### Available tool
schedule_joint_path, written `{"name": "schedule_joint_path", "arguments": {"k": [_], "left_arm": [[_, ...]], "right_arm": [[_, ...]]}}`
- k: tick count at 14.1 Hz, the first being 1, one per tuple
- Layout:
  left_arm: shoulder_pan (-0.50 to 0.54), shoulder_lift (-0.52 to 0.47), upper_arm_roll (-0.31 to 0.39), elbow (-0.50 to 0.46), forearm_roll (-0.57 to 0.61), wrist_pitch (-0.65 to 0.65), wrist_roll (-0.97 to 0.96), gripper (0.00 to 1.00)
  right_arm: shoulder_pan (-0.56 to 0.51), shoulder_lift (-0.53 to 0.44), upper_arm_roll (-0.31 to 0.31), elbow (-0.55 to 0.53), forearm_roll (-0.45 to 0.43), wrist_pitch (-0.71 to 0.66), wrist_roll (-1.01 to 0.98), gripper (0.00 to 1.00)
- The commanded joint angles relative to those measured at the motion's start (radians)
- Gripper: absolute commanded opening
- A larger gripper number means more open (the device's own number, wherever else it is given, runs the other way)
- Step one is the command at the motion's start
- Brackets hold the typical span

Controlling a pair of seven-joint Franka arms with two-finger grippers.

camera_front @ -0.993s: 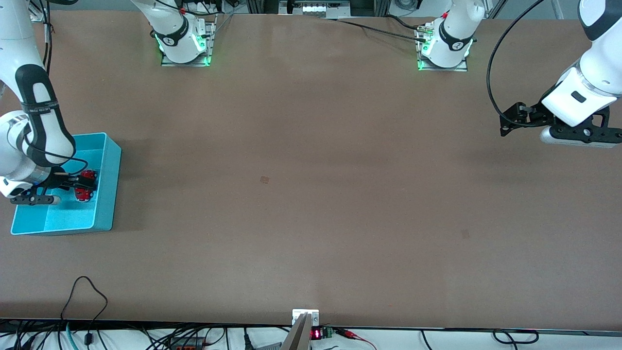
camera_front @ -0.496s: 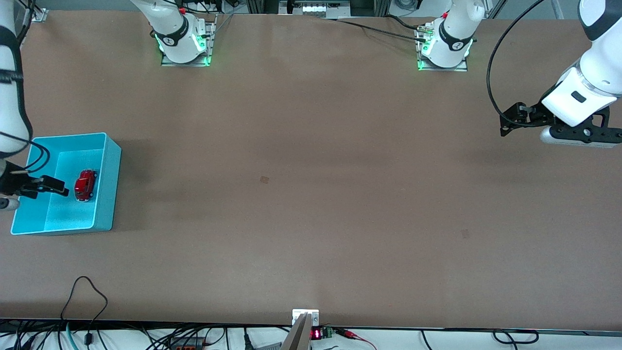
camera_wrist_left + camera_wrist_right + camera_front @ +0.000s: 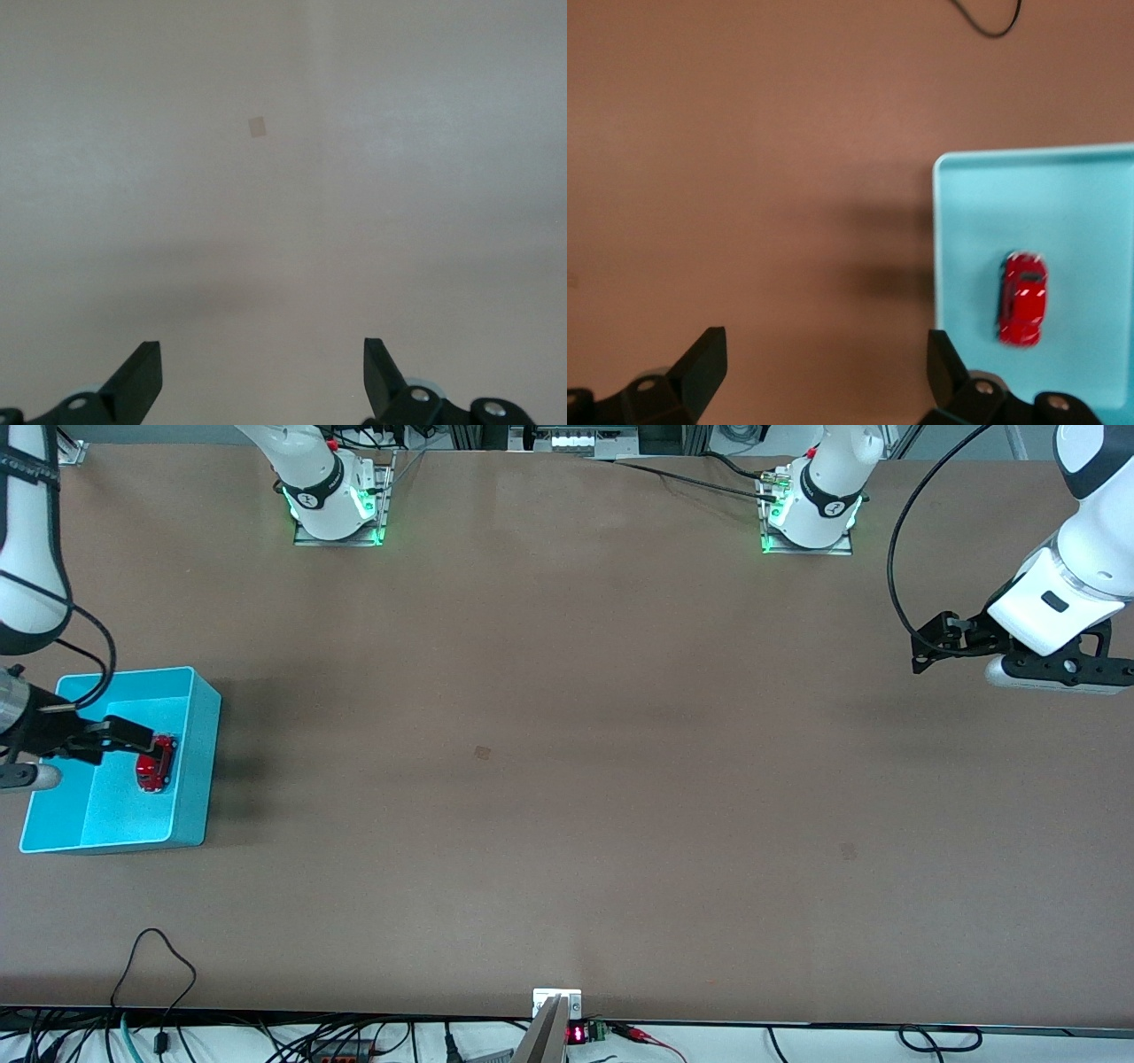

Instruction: Wind red beetle toy and store in blue box

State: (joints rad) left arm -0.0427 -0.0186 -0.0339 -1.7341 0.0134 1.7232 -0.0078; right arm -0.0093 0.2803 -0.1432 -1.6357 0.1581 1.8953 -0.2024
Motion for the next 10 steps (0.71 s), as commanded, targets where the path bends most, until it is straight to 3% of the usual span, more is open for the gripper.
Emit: {"name": "schedule_joint_path", "arguments": {"k": [1,5,7,10], "left_arm": [[-0.006,0.002,0.000,0.016,0.019,-0.014,-0.006,1.00],[-0.006,0.002,0.000,0.016,0.019,-0.014,-0.006,1.00],[-0.005,0.002,0.000,0.016,0.019,-0.014,-0.004,1.00],[-0.005,0.000,0.000,0.016,0.019,-0.016,-0.004,1.00]], "right_arm": [[0.022,-0.097,-0.009,-0.009,-0.015,-0.123,0.113,1.00],[0.015,-0.202,-0.006,0.002,-0.060,-0.335,0.222,1.00],[0.018,-0.257,0.000,-0.025,-0.135,-0.331,0.210,1.00],[0.055,-0.315,0.002,-0.103,-0.176,-0.256,0.205,1.00]]}}
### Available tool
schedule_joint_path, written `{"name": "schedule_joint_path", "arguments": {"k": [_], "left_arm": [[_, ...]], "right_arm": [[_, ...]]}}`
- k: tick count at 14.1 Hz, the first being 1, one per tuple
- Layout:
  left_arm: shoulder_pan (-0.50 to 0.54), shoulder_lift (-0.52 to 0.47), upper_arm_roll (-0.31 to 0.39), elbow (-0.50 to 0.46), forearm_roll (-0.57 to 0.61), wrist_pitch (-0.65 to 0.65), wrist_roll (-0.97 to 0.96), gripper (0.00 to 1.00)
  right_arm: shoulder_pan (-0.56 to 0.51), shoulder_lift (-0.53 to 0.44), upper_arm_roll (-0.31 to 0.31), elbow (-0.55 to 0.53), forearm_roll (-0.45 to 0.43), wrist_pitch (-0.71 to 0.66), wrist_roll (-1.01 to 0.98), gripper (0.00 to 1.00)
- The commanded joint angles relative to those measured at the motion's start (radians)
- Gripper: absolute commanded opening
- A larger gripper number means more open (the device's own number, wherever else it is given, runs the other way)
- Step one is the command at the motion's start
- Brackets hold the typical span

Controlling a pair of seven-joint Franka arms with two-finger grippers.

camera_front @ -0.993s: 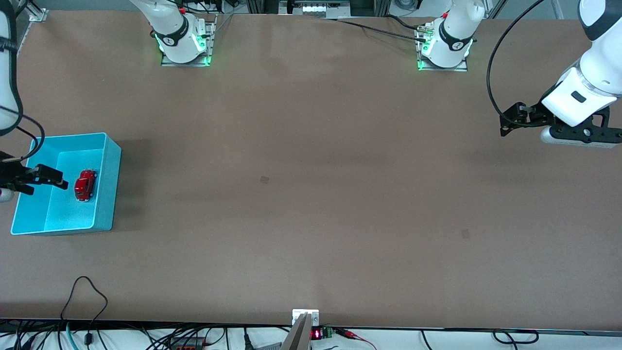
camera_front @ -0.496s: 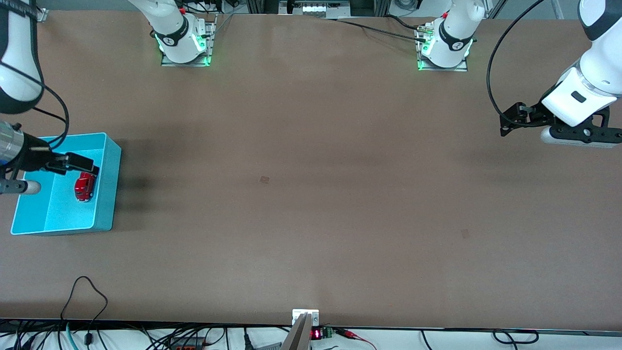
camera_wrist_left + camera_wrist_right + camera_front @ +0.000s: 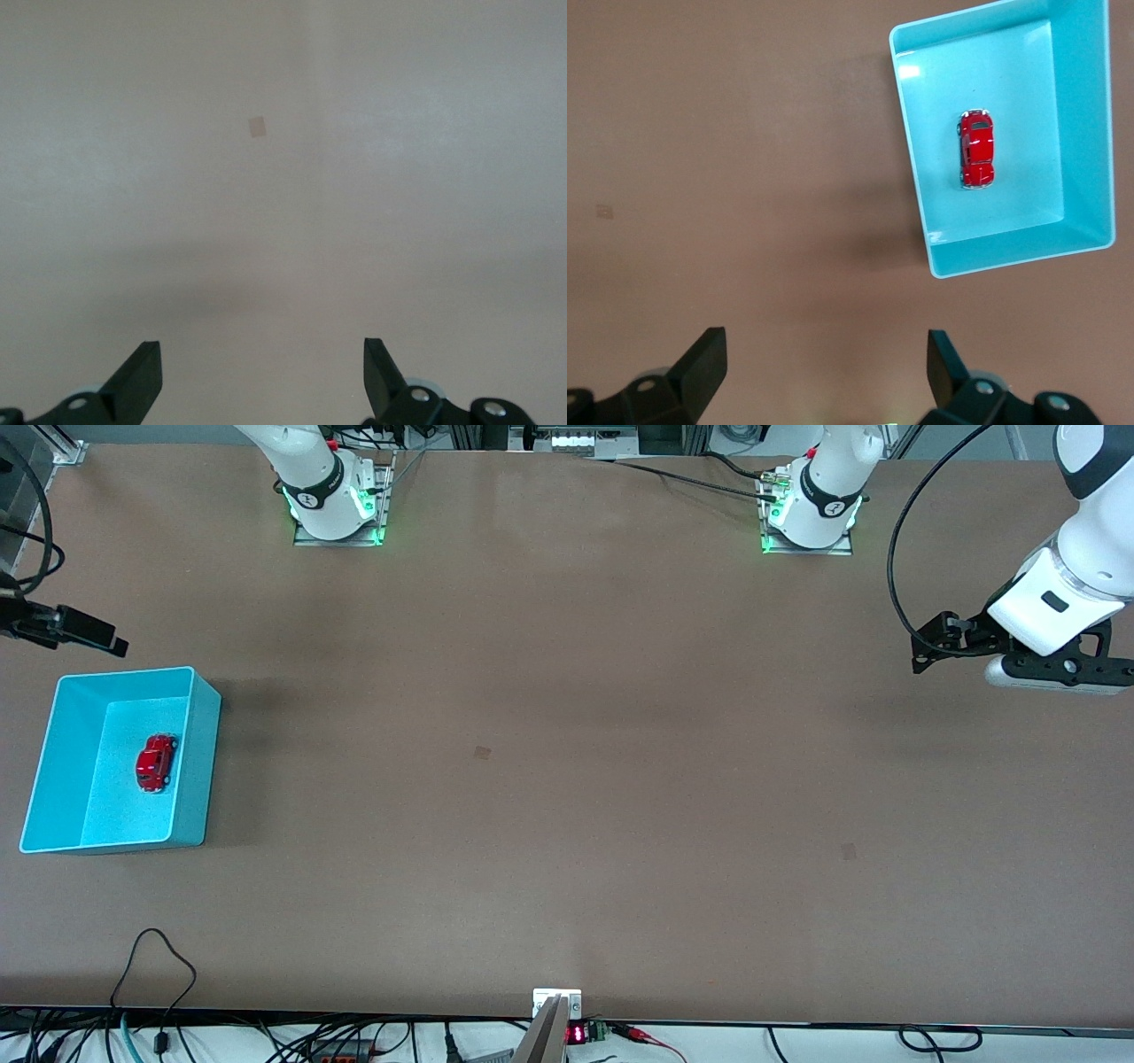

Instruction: Wind red beetle toy and store in blue box

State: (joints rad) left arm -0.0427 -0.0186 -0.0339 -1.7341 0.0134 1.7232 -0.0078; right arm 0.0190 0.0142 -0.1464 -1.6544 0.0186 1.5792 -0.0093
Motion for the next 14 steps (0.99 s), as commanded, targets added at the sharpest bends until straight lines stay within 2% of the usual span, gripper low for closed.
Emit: {"name": "schedule_joint_path", "arguments": {"k": [1,3,6,11,14], "left_arm": [[-0.005,0.002,0.000,0.016,0.019,-0.016,-0.004,1.00],[-0.005,0.002,0.000,0.016,0.019,-0.016,-0.004,1.00],[-0.005,0.002,0.000,0.016,0.019,-0.016,-0.004,1.00],[-0.005,0.002,0.000,0.016,0.019,-0.016,-0.004,1.00],[-0.005,0.000,0.000,0.016,0.017,-0.016,-0.004,1.00]], "right_arm": [[0.032,-0.078,0.005,-0.132,-0.040,0.100,0.012,1.00],[0.029,-0.124,0.007,-0.205,-0.040,0.148,0.002,1.00],[0.021,-0.128,-0.004,-0.185,-0.037,0.140,-0.078,1.00],[0.019,-0.094,-0.001,-0.133,-0.035,0.131,-0.066,1.00],[-0.011,-0.092,-0.019,-0.127,-0.034,0.133,-0.078,1.00]]}}
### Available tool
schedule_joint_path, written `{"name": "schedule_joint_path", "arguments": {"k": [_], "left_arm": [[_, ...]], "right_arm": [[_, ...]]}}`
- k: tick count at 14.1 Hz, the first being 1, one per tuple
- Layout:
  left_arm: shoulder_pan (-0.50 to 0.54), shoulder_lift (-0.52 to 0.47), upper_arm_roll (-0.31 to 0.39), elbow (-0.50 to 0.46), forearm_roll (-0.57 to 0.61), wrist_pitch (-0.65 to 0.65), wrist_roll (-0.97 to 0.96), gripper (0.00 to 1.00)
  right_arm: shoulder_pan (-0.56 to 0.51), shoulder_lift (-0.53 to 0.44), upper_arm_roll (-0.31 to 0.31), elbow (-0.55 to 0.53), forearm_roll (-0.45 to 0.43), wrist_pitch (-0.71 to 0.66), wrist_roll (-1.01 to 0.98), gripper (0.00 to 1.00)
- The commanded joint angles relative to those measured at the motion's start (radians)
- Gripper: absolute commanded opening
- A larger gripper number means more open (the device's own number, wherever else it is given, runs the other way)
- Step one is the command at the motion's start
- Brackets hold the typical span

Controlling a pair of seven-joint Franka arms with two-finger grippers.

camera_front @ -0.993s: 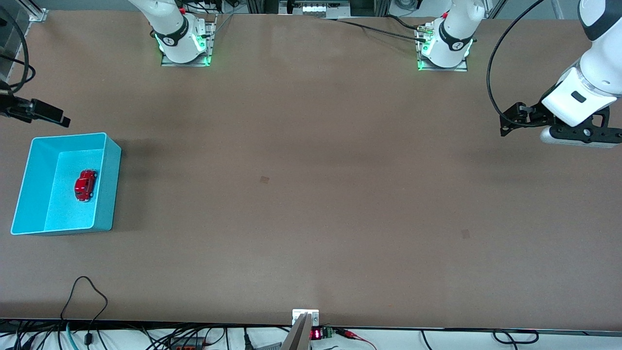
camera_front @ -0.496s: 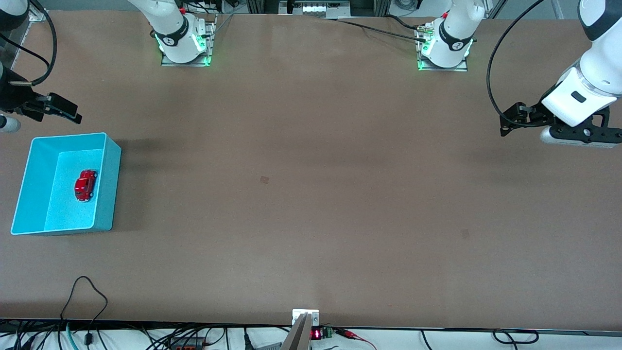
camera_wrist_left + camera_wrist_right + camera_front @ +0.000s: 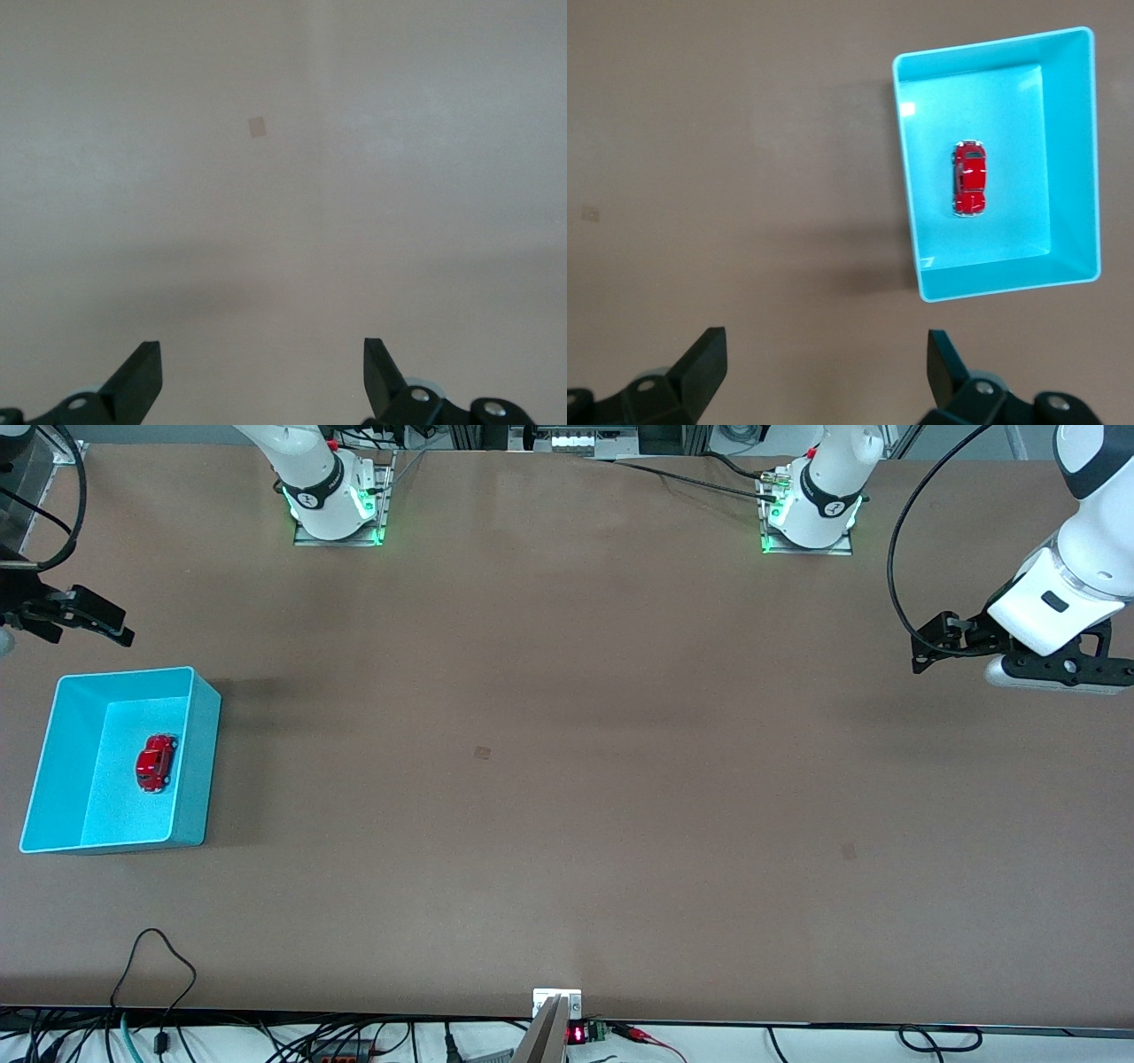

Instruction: Wind red beetle toy and store in blue box

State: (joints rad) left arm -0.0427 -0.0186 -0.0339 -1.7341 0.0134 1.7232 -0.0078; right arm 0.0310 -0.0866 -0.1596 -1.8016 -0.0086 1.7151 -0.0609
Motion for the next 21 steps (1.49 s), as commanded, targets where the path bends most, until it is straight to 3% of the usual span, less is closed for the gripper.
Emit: {"name": "schedule_joint_path", "arguments": {"k": [1,7,11,14,18,21], "left_arm": [[-0.005,0.002,0.000,0.016,0.019,-0.016,-0.004,1.00],[-0.005,0.002,0.000,0.016,0.019,-0.016,-0.006,1.00],[-0.005,0.002,0.000,0.016,0.017,-0.016,-0.006,1.00],[-0.005,0.002,0.000,0.016,0.017,-0.016,-0.006,1.00],[-0.005,0.002,0.000,0.016,0.017,-0.016,-0.006,1.00],[-0.005,0.002,0.000,0.016,0.017,-0.016,-0.006,1.00]], "right_arm": [[-0.022,0.011,-0.006,0.019,-0.008,-0.003,-0.025,1.00],[0.024,0.033,0.008,0.030,-0.013,0.000,-0.014,1.00],[-0.002,0.033,0.043,0.041,0.002,-0.003,-0.007,1.00],[0.012,0.027,0.046,0.042,-0.005,-0.006,0.090,1.00],[0.003,0.013,0.035,0.042,-0.007,-0.057,-0.046,1.00],[0.007,0.008,0.038,0.042,-0.002,-0.055,0.010,1.00]]}}
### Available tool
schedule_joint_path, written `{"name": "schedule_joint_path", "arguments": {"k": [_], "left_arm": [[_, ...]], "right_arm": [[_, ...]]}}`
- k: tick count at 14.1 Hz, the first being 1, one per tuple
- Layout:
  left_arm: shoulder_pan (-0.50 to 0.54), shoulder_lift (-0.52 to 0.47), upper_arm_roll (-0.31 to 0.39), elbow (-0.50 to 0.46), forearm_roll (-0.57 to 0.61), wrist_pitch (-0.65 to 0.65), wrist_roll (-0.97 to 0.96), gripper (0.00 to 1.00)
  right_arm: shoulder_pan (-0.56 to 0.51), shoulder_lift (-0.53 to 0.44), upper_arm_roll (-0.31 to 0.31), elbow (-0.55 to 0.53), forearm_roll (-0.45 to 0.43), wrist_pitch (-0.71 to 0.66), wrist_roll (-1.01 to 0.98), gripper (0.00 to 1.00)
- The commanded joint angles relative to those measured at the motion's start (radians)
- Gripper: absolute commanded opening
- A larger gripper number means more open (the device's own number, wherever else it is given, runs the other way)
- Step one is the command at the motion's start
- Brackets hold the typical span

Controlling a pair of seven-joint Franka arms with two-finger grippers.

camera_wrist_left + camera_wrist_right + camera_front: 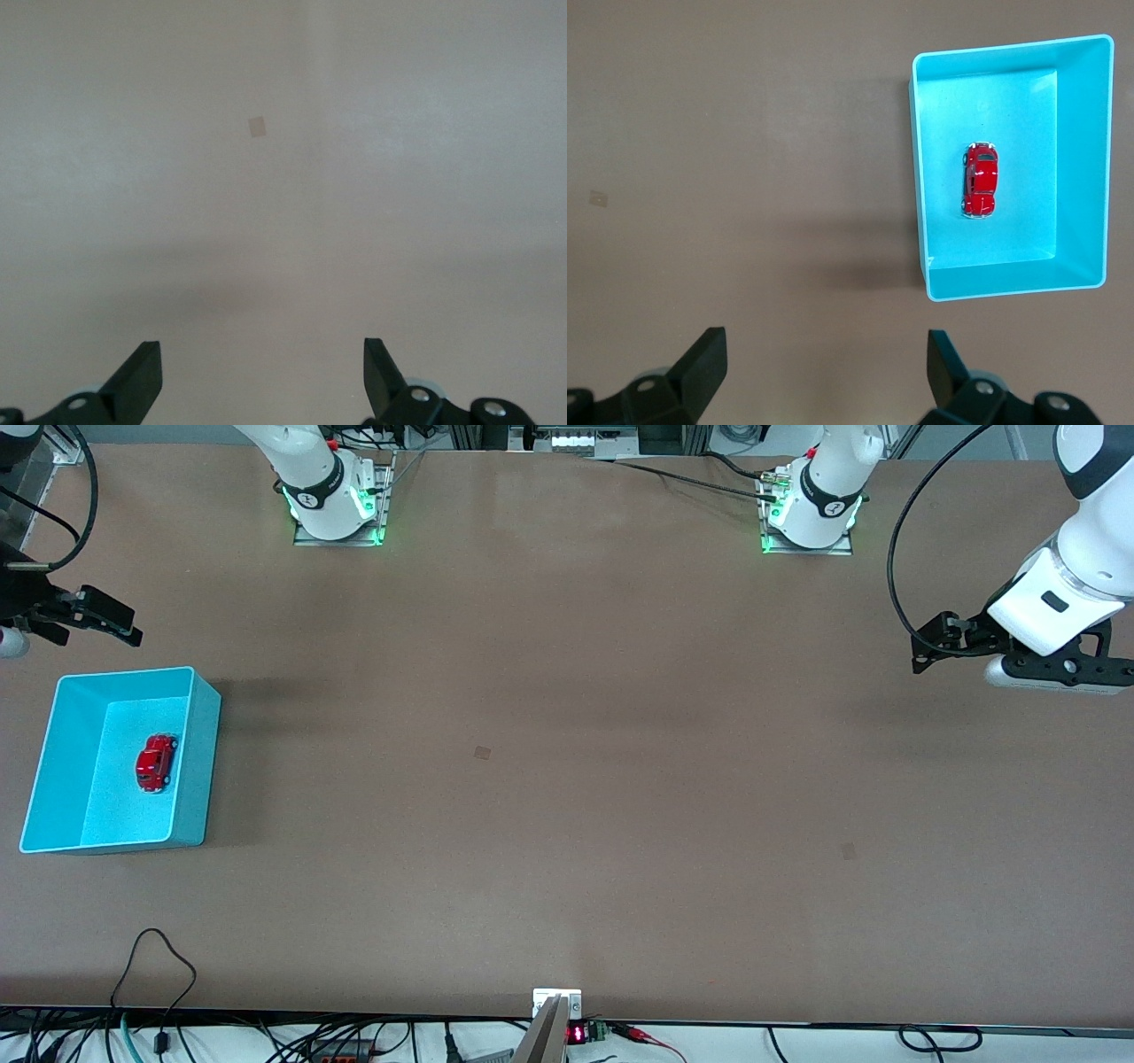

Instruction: Wind red beetle toy and store in blue box

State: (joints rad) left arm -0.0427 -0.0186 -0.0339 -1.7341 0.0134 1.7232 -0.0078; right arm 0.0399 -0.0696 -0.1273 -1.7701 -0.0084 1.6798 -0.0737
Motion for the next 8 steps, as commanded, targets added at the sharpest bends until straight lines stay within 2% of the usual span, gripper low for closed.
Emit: {"name": "schedule_joint_path", "arguments": {"k": [1,8], "left_arm": [[-0.002,0.002,0.000,0.016,0.016,-0.016,-0.006,1.00],[0.001,0.002,0.000,0.016,0.014,-0.016,-0.004,1.00]], "right_arm": [[0.000,-0.009,0.009,0.011,-0.008,-0.018,0.058,1.00],[-0.002,-0.010,0.008,0.011,-0.010,-0.028,0.052,1.00]]}}
